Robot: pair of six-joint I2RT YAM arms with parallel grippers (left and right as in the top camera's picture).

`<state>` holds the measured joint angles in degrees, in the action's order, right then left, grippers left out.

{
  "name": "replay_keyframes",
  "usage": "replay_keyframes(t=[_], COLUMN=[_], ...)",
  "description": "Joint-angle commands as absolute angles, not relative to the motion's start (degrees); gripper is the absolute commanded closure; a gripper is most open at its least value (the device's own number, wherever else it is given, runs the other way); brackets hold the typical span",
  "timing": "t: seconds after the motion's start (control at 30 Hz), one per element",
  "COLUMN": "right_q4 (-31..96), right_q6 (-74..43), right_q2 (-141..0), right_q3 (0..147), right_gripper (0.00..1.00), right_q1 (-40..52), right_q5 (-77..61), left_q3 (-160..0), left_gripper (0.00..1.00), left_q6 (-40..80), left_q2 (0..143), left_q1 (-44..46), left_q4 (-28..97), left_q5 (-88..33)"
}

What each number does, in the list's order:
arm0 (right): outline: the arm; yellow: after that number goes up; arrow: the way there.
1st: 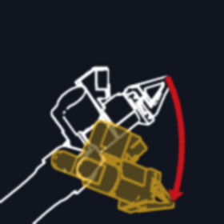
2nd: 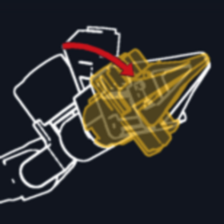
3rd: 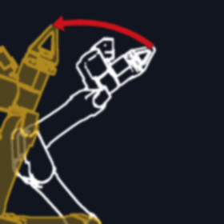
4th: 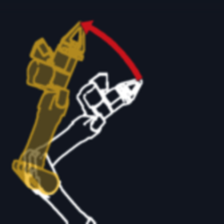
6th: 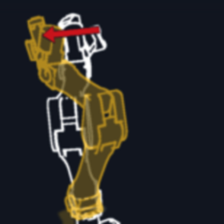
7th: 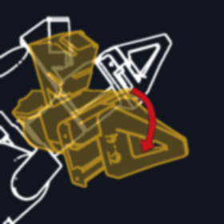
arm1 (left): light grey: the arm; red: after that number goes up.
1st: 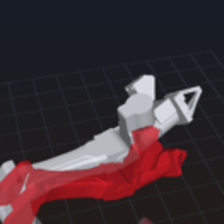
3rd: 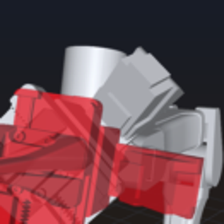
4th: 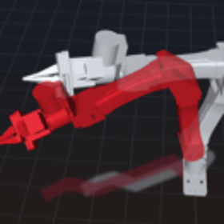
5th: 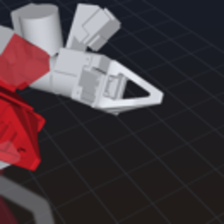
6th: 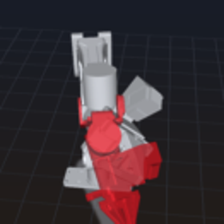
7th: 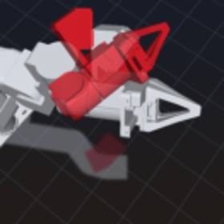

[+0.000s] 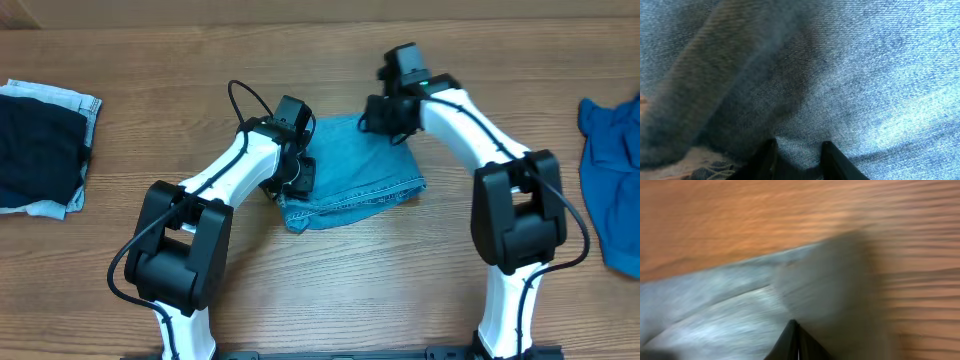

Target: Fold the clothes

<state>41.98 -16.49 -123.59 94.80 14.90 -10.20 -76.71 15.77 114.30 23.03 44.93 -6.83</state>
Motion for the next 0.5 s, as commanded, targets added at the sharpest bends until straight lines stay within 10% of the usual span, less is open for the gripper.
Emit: replay_keyframes(t=[0.0, 0.2, 0.47], right_q4=[44.23, 54.02, 64.27], right_q6=[-16.45, -14.13, -11.68], right_q2=[-123.72, -120.09, -115.94], right_q3=[94.83, 97.38, 96.97], right_gripper=[0.96, 0.93, 0.34], right_q1=[7.73, 3.49, -4.73], right_q5=[-5.69, -14.57, -29.69], left_q3=[-76.23, -83.02, -102.69], left_gripper=[0.67, 0.62, 0.54], left_q6=[14.06, 11.7, 9.63], left_q2=[117.43, 117.4, 117.4], left_q1=[22.83, 21.26, 20.38], left_q4=[45.39, 48.69, 60.03], left_q5=[-2.92, -2.31, -2.85])
